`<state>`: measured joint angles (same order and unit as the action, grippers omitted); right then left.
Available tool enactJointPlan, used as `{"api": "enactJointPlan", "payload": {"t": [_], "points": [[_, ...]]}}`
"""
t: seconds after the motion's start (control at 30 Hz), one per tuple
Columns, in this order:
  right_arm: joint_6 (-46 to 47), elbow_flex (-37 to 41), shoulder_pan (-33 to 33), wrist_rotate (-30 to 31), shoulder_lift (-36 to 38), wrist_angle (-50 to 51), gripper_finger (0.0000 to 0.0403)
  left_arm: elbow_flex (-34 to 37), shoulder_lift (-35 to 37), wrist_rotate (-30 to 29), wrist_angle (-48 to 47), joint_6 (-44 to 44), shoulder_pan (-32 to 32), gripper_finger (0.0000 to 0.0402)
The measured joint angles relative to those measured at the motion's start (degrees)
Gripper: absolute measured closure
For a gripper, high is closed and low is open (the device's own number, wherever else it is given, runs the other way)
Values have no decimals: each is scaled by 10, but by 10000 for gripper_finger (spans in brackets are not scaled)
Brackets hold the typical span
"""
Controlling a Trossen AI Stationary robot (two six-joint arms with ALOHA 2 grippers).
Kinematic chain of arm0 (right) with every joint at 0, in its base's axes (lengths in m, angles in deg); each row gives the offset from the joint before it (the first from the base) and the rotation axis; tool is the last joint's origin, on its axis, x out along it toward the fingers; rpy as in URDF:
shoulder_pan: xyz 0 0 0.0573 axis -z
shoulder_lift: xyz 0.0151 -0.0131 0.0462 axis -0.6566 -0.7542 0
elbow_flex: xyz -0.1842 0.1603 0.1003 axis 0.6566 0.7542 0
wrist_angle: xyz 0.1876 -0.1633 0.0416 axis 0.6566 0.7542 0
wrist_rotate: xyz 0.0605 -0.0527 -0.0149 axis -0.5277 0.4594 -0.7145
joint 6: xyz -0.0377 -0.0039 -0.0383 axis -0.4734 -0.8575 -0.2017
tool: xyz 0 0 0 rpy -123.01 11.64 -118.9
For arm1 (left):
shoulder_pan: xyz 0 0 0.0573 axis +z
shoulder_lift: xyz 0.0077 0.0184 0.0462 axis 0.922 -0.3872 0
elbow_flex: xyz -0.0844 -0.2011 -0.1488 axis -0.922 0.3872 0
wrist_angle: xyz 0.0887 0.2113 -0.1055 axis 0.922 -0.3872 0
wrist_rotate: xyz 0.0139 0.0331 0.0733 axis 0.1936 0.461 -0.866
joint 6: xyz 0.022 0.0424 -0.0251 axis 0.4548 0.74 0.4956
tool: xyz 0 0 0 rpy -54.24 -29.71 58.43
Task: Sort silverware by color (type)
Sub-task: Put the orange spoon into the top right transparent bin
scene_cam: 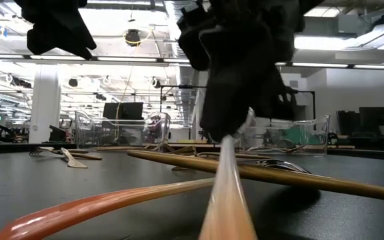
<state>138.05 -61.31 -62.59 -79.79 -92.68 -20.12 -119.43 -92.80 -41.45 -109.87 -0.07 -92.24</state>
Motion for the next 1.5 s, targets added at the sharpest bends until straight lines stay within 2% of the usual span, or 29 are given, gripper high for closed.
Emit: {"api": "enactJointPlan", "payload": {"t": [0.3,0.57,0.73,0.87,1.07,1.27,1.4,1.5], "points": [[-60,-81,30,12,0,130,389,0,0,-9,-42,6,0,284],[-138,-215,75,100,-1,345,388,0,0,-28,-76,43,0,284],[-180,-306,115,120,-1,425,387,0,0,-58,-92,90,7,284],[-194,-375,137,179,-1,490,387,0,0,-60,-92,155,30,284],[-176,-434,158,285,0,707,386,0,0,-21,-91,217,83,284],[-251,-414,207,340,46,704,386,0,0,-4,-84,268,135,284],[-326,-411,265,365,70,679,386,0,0,18,-84,255,163,284],[-342,-411,316,392,91,703,386,0,0,25,-80,232,175,284]]}}
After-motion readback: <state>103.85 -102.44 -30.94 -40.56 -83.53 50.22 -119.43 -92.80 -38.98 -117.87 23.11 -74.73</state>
